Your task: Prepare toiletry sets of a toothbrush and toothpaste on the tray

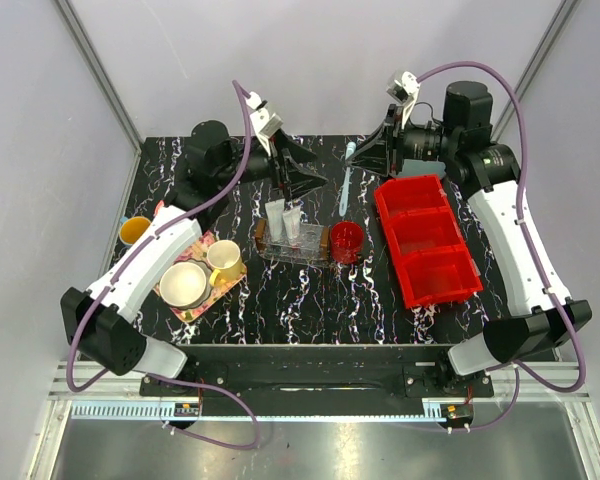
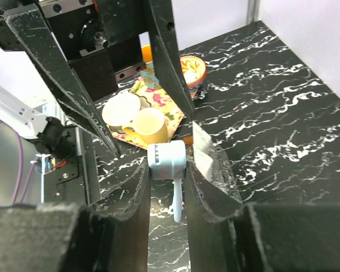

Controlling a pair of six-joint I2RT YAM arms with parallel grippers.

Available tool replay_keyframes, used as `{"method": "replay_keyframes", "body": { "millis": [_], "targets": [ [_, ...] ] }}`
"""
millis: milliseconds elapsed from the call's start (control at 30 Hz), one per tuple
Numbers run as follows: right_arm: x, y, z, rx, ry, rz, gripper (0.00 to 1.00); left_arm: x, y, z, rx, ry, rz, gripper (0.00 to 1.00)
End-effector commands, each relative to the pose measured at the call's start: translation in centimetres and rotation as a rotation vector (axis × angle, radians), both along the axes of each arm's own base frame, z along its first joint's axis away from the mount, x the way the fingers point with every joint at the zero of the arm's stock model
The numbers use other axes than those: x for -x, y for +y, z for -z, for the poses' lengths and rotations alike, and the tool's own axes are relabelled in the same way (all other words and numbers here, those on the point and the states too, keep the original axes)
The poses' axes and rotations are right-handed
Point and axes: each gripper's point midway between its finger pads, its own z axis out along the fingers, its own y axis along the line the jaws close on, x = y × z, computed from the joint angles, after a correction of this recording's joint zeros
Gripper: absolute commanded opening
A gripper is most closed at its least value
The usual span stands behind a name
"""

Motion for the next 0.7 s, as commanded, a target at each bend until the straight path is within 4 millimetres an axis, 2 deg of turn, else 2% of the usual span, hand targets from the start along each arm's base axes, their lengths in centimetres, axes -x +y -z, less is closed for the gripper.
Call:
{"method": "replay_keyframes", "body": {
  "millis": [0,267,400,667],
  "targets": [
    [2.5,1.0,-2.3,-0.069,-0.032,-0.093,0.25,0.6,-1.0,-2.6,0.045,-0.046,0.054,0.77],
    [3.3,1.7,-2.4,-0.096,-0.004,-0.135,0.25,1.3,-2.2,-1.2,0.023,-0.039,0.112,0.77],
    [3.5,1.9,-2.3,-0.100,-0.012,-0.151,0.25,1.8,-2.6,-1.3,0.044,-0.025,0.154,0.76],
    [3.9,2.5,-1.8,-0.097,0.003,-0.168,0.25,1.9,-3.3,-1.0,0.052,-0.001,0.178,0.65]
  ]
}}
